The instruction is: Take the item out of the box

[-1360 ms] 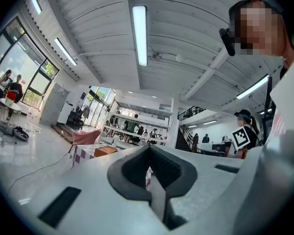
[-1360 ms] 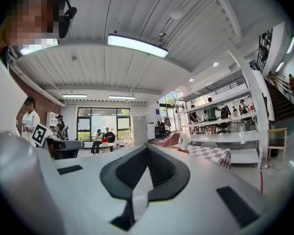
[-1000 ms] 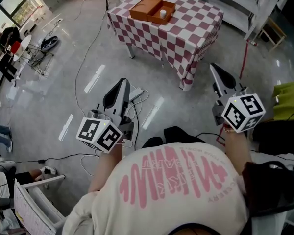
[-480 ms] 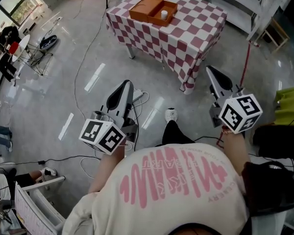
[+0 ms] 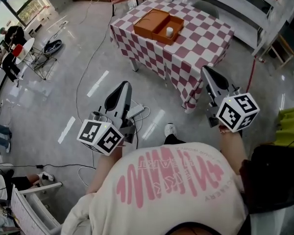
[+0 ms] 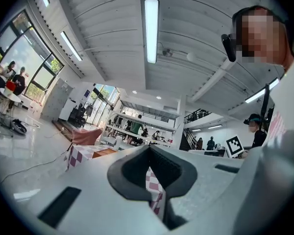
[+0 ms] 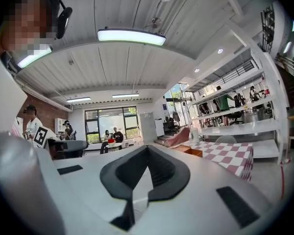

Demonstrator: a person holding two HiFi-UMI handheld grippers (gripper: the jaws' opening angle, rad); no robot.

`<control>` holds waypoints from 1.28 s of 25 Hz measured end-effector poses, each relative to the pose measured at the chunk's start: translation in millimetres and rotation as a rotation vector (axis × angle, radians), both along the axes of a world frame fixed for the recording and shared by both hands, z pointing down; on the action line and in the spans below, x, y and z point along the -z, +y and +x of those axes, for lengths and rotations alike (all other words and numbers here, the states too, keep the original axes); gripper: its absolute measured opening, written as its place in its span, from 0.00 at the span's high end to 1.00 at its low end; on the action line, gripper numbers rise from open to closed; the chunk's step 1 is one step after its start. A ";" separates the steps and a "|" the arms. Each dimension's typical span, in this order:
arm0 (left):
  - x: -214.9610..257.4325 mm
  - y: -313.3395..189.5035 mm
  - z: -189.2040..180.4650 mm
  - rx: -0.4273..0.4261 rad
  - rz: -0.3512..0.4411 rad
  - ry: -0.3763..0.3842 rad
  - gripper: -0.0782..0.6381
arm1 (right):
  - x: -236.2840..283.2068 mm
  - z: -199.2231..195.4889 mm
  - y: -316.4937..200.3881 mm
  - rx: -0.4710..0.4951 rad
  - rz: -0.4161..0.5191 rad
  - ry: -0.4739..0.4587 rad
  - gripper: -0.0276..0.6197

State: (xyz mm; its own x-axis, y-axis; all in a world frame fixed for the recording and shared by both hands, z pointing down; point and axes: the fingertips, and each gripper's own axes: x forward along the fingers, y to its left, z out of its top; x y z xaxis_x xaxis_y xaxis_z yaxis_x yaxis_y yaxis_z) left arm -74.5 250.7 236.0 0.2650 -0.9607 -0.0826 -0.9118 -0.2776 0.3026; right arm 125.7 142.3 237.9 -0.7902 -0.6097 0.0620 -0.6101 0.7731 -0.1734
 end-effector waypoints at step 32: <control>-14.3 -253.0 -29.5 0.066 -0.035 0.032 0.88 | -27.8 -59.0 -258.5 0.137 -0.073 0.043 0.95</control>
